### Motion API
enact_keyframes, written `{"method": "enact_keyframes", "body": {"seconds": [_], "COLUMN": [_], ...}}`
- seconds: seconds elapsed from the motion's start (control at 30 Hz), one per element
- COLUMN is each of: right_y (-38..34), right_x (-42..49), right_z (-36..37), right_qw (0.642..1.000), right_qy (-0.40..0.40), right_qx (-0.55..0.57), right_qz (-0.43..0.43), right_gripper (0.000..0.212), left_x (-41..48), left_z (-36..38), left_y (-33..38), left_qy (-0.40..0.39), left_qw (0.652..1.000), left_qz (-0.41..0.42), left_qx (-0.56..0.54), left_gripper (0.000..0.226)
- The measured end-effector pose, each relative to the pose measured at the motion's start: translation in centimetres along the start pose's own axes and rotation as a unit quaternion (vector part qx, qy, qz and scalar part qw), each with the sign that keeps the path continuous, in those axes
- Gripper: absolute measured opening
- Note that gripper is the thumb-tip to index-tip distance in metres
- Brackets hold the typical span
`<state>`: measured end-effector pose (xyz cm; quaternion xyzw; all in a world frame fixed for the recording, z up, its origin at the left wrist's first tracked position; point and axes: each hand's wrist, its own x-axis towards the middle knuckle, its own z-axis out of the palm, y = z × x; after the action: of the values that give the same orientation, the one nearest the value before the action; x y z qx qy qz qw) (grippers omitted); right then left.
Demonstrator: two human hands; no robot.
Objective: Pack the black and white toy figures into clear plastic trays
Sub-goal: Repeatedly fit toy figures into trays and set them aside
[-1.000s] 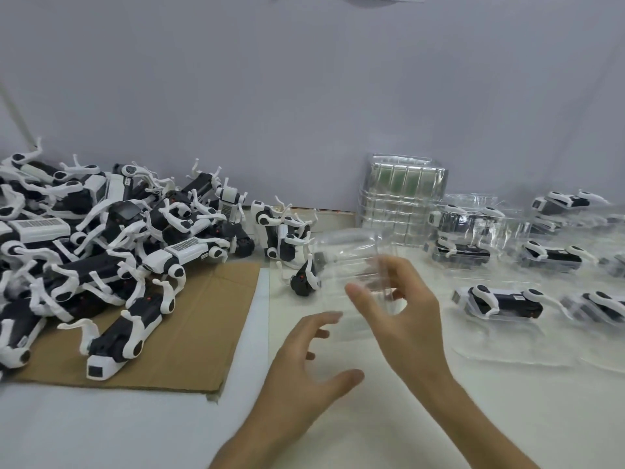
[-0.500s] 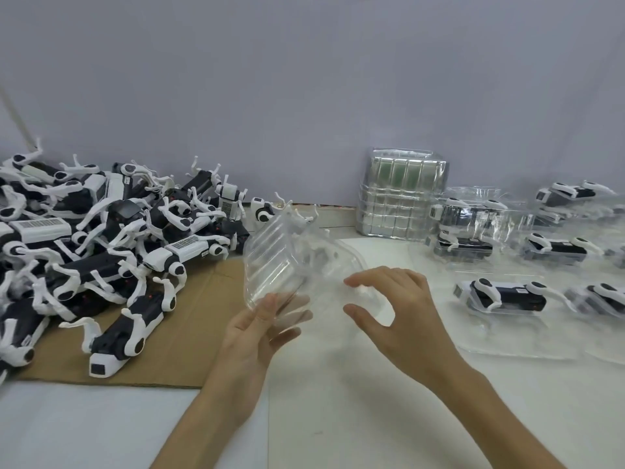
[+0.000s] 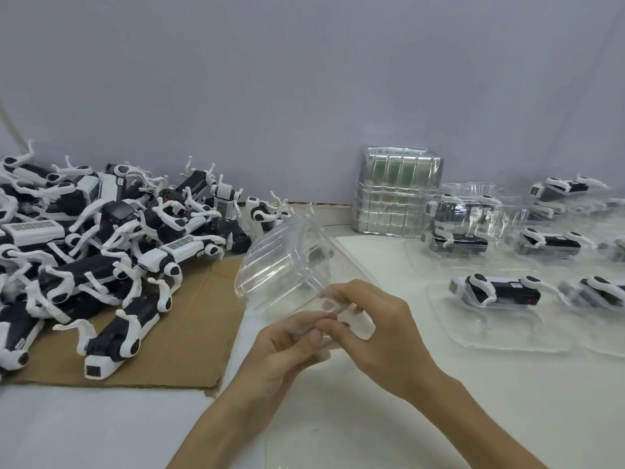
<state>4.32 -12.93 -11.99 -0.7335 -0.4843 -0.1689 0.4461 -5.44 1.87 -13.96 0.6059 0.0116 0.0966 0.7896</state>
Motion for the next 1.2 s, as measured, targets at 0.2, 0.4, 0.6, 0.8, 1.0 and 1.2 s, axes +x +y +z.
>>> {"method": "enact_keyframes", "body": {"seconds": [0.2,0.4,0.6,0.8,1.0,1.2], "right_y": [0.2,1.2,2.4,2.5,-0.8,-1.6], "right_x": [0.6,1.3,1.2,1.2,1.2,0.6], "right_z": [-0.7,-2.2,-2.6,-2.9,-2.4,-0.6], "right_qw": [0.997,0.993,0.989,0.996,0.998,0.982], "right_qy": [0.03,0.045,0.008,-0.027,0.032,-0.017], "right_qx": [-0.067,-0.089,-0.126,-0.08,0.043,0.147], "right_qz": [-0.035,-0.07,-0.073,0.017,0.042,0.12], "right_gripper": [0.027,0.037,0.047,0.055,0.023,0.027], "left_x": [0.3,-0.3,-0.6,-0.6,-0.1,-0.2], "left_z": [-1.3,-2.9,-1.8,-1.6,-0.5,0.3], "left_y": [0.4,1.5,2.2,2.2,1.5,1.2], "left_qy": [0.014,0.128,0.1,0.096,0.049,0.054], "left_qw": [0.99,0.961,0.971,0.983,0.992,0.996], "left_qz": [0.017,-0.011,-0.06,-0.005,0.053,0.058], "left_qx": [-0.137,-0.246,-0.208,-0.158,-0.108,-0.039], "left_gripper": [0.032,0.035,0.046,0.017,0.048,0.04]}}
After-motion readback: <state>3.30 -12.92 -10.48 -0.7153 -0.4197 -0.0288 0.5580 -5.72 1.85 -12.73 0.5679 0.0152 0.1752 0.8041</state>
